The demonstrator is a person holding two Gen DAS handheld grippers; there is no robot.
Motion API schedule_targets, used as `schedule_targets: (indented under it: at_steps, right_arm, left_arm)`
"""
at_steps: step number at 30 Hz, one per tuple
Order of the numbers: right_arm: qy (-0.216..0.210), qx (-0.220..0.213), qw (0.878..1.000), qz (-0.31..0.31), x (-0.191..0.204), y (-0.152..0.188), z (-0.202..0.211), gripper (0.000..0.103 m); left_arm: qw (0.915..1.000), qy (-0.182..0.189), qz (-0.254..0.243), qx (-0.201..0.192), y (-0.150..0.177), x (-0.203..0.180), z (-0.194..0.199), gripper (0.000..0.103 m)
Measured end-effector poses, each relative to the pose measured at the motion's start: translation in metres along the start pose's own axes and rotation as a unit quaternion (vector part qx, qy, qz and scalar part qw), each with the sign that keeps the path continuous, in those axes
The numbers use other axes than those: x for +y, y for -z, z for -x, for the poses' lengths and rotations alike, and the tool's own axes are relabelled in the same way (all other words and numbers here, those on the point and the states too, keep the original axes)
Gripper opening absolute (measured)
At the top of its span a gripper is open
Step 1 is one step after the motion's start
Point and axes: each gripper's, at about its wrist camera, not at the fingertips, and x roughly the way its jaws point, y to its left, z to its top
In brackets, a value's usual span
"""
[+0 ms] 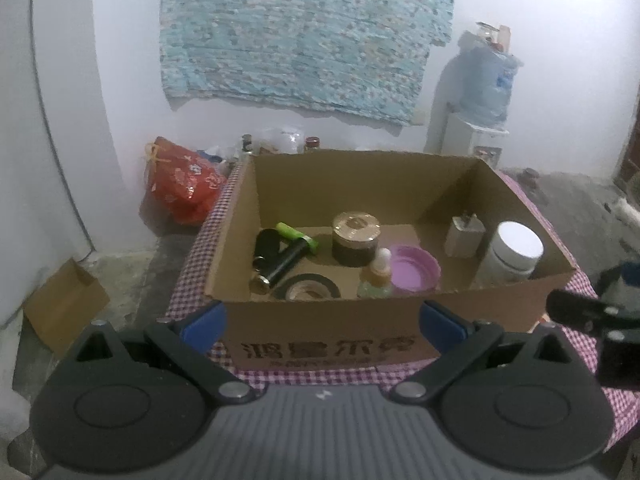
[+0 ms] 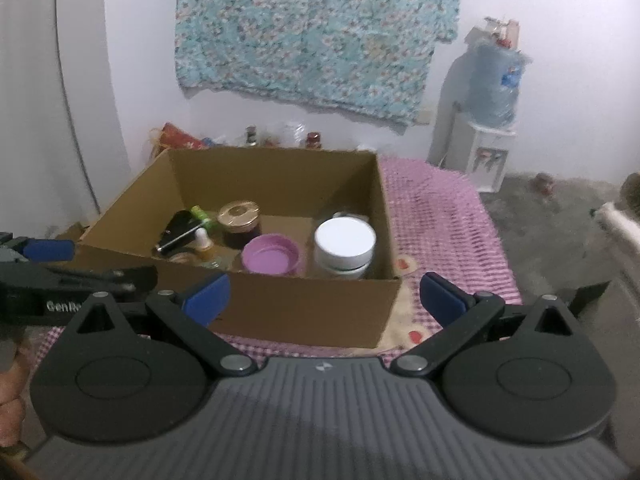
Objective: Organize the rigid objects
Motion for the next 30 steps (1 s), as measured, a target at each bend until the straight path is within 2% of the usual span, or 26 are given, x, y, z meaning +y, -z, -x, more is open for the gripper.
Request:
schedule_targets:
  at_steps: [14, 30]
  right_arm:
    - [-0.016, 0.022, 1.0, 0.005, 0.018, -0.01, -0.022, 0.102]
    - [-0.015, 0.022, 1.0, -0.013, 0.01, -0.014, -0.027, 0.102]
  left_arm:
    - [0.9999, -0.006, 0.011, 0.005, -0.004, 0.007, -0.003, 0.102]
    - [0.9998, -0.001, 0.014, 0.011, -0.006, 0.007, -0.004, 0.102]
